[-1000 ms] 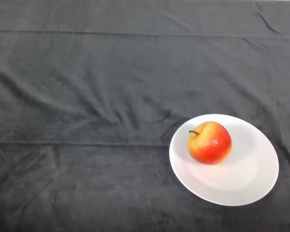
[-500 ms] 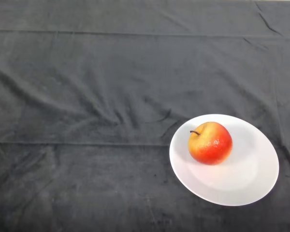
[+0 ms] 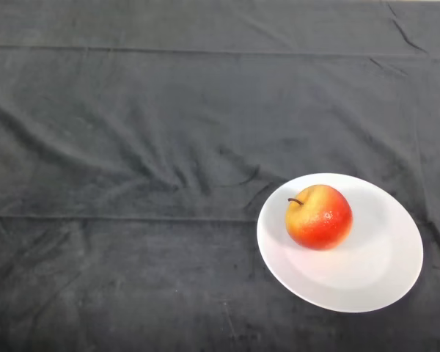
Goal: Move the apple to the plate
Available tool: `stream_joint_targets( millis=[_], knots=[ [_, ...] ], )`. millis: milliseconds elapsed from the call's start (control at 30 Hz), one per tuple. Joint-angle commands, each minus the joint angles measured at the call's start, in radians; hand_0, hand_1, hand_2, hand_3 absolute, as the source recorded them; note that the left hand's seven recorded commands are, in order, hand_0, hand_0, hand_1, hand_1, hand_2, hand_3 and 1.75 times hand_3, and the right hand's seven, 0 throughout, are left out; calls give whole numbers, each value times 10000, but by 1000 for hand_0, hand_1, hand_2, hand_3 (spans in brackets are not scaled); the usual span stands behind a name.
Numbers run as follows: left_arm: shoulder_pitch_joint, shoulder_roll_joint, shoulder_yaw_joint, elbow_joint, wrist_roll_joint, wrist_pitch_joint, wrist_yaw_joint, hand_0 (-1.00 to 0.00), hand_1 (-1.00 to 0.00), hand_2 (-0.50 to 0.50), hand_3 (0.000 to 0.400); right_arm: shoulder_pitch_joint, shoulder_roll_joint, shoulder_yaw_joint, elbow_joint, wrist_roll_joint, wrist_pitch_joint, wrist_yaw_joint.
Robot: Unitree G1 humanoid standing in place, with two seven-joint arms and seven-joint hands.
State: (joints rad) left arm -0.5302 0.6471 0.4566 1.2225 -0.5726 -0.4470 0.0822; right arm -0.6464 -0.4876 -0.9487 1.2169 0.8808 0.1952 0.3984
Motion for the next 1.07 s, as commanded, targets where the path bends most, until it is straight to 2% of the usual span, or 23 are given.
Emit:
stream_joint_targets(
  millis=[33, 1067],
  knots=[
    [-76, 106, 280, -162, 238, 115, -91, 0, 0, 0, 0, -137, -188, -39, -10, 178, -84, 13],
    [-143, -18, 566, -235, 721, 205, -206, 0, 0, 0, 0, -134, -185, -37, -18, 177, -83, 9]
  ],
)
